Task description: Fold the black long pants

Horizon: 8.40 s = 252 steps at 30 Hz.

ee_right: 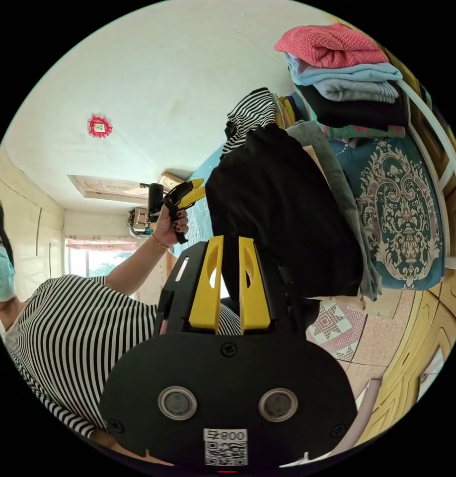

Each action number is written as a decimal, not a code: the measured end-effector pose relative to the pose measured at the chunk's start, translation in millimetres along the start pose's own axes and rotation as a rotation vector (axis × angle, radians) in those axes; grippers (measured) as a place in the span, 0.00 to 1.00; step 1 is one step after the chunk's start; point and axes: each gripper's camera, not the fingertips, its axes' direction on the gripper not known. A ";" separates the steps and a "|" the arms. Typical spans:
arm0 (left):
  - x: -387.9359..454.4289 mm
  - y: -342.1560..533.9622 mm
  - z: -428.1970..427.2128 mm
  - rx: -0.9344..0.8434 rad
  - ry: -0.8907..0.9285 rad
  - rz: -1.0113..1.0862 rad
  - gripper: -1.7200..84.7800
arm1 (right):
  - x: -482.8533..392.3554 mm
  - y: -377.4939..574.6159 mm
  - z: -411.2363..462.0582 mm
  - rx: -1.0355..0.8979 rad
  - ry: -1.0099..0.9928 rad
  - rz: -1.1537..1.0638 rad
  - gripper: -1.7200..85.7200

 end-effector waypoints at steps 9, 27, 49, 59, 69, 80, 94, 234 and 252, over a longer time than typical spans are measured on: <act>61.6 33.2 -8.0 0.040 -0.046 0.202 0.06 | 58.3 -34.6 -4.3 -0.012 -0.184 -0.002 0.11; 153.0 88.0 64.6 -0.376 0.131 0.753 0.06 | 93.9 14.5 18.3 0.128 -0.288 0.273 0.09; 106.4 -59.2 129.1 -0.404 -0.175 0.614 0.10 | 84.1 160.0 30.5 0.483 -0.183 0.423 0.02; 129.8 -84.0 126.3 -0.384 -0.087 0.655 0.04 | 84.5 196.3 55.5 0.512 -0.192 0.445 0.02; 126.9 -107.8 79.7 -0.237 0.375 0.477 0.04 | 38.1 226.4 42.9 0.597 -0.144 0.301 0.02; 153.2 -111.8 59.9 -0.076 0.427 0.430 0.03 | 29.1 228.5 78.5 0.152 0.355 0.356 0.09; 221.4 -82.3 123.5 -0.168 0.385 0.489 0.03 | -112.5 173.2 179.2 0.441 0.605 -0.197 0.15; -249.6 808.0 -1536.4 0.625 0.160 -0.847 0.03 | -303.5 -551.5 1156.6 -0.549 0.016 -0.099 0.07; -264.8 685.0 -1661.0 0.385 0.015 -0.895 0.05 | -68.8 -569.8 1114.2 -0.564 -0.183 0.276 0.06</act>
